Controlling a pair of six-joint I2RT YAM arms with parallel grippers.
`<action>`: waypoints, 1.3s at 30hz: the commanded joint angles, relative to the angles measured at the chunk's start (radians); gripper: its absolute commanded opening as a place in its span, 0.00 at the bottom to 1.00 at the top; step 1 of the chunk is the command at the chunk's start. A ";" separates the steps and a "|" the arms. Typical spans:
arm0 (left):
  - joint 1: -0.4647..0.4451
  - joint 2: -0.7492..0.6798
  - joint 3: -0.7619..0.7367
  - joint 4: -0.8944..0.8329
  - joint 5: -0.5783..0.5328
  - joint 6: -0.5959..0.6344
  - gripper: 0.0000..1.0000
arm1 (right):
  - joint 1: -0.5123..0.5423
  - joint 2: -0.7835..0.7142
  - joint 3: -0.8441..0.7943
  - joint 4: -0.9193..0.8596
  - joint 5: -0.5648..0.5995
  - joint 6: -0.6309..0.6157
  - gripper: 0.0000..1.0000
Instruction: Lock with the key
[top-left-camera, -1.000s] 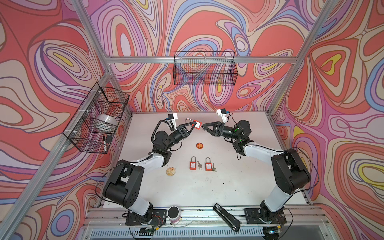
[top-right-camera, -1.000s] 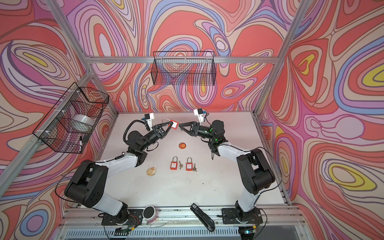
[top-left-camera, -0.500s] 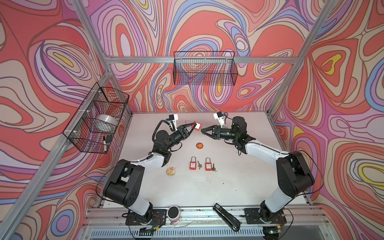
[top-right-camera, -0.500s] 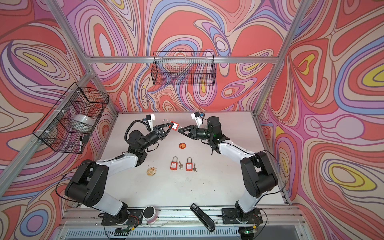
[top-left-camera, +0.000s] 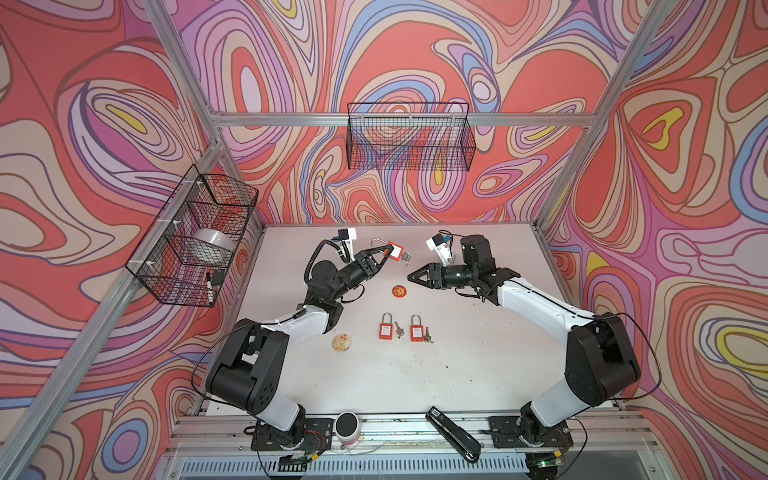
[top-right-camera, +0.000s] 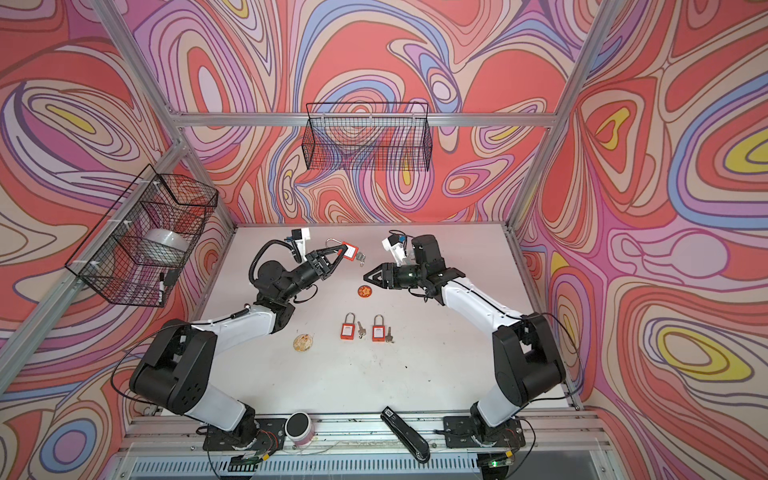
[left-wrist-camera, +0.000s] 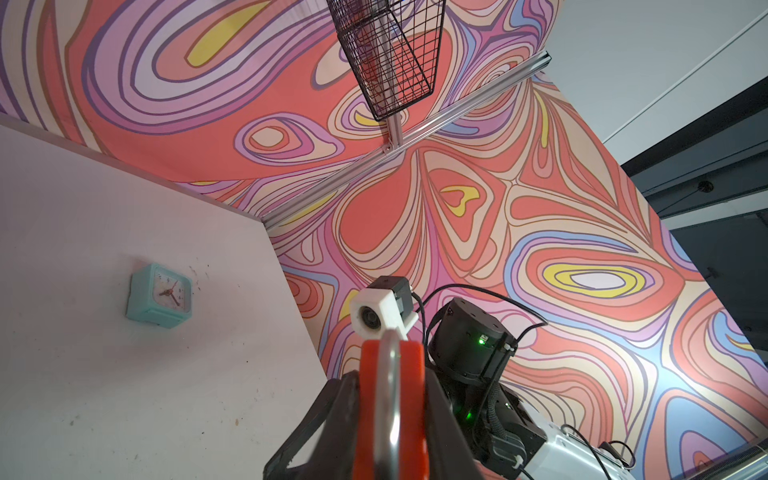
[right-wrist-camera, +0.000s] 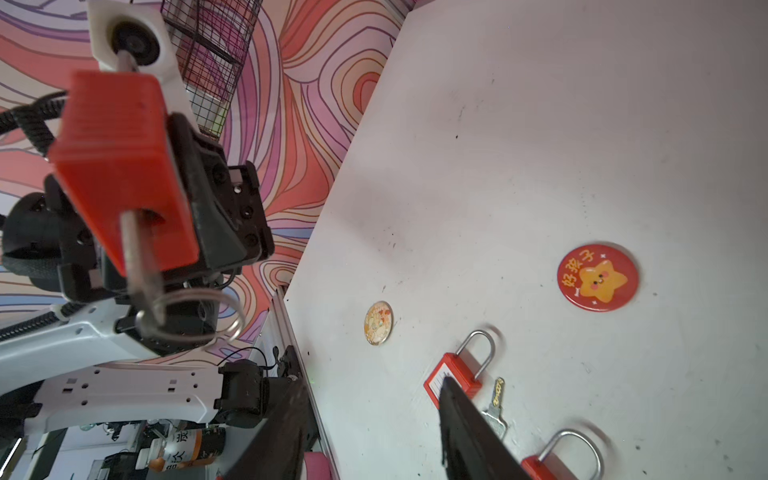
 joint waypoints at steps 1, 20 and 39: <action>-0.005 -0.018 0.035 0.085 0.011 -0.003 0.00 | -0.013 -0.049 0.036 -0.153 0.057 -0.136 0.52; -0.007 -0.020 0.037 0.081 0.010 -0.006 0.00 | -0.053 -0.003 -0.030 0.596 -0.179 0.391 0.35; -0.008 -0.015 0.043 0.081 0.013 -0.007 0.00 | -0.004 0.054 -0.021 0.639 -0.212 0.431 0.32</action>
